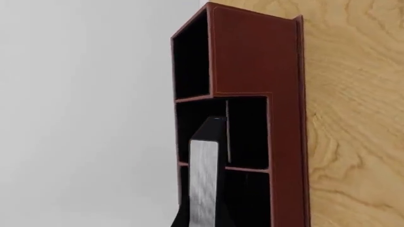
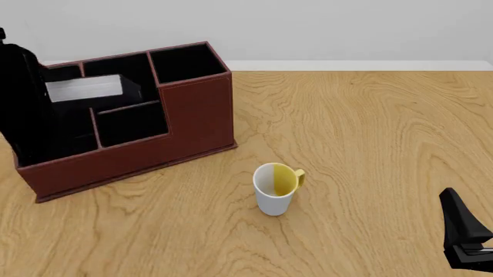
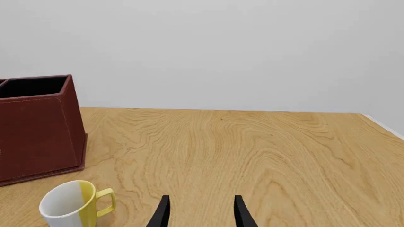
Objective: Pick up the book and place it in the front compartment of the caddy.
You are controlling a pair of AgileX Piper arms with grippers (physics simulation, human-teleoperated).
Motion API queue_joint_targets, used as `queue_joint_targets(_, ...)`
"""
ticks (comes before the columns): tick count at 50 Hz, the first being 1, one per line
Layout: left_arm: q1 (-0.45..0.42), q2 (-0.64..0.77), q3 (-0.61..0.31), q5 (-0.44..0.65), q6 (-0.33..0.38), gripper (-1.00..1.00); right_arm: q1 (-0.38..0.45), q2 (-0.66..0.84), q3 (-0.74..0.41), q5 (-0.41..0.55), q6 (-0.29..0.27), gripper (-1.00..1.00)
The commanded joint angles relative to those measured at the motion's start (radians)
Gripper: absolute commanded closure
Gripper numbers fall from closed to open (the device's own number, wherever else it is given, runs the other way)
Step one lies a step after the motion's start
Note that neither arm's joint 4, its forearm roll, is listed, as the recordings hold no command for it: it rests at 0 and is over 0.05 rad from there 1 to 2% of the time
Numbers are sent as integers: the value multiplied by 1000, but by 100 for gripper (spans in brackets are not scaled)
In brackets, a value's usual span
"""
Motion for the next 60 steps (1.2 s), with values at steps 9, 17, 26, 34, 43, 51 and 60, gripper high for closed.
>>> queue_joint_targets(9, 43, 156, -93, -127, 2, 100, 0, 0, 0, 0, 0, -100)
queue_joint_targets(17, 51, 227, -180, -113, -30, 100, 0, 0, 0, 0, 0, -100)
queue_joint_targets(26, 41, 289, -309, -44, -72, 100, 0, 0, 0, 0, 0, -100)
queue_joint_targets(34, 28, 320, -397, 61, -99, 100, 0, 0, 0, 0, 0, -100)
queue_joint_targets(43, 36, 368, -515, 198, -170, 100, 0, 0, 0, 0, 0, -100)
queue_joint_targets(51, 4, 360, -523, 286, -191, 100, 0, 0, 0, 0, 0, -100)
queue_joint_targets(60, -15, 365, -532, 297, -220, 100, 0, 0, 0, 0, 0, -100)
